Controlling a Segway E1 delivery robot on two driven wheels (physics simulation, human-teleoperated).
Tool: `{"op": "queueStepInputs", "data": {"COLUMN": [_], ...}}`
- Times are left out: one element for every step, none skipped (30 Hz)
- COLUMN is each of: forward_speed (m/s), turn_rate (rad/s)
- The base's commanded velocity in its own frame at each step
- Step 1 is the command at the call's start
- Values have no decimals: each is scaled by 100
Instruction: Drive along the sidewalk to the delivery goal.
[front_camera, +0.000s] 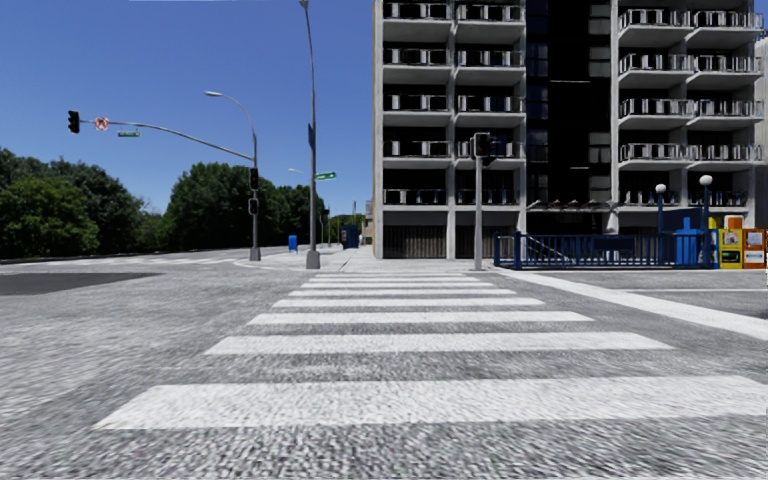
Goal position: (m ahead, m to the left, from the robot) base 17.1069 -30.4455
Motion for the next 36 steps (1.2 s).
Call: {"op": "queueStepInputs", "data": {"forward_speed": [200,200,200,200,200,200,200,200,200,200,200,200,200,200,200,200,200,200,200,200,200,200,200,200,200,200,199,199,200,200,200,200,200,199,199,199], "turn_rate": [-34,0,0,0,0,0,0,0,0,0,0,0,0,0,0,0,0,0,0,0,0,0,0,0,0,0,0,0,0,0,0,0,0,0,0,0]}}
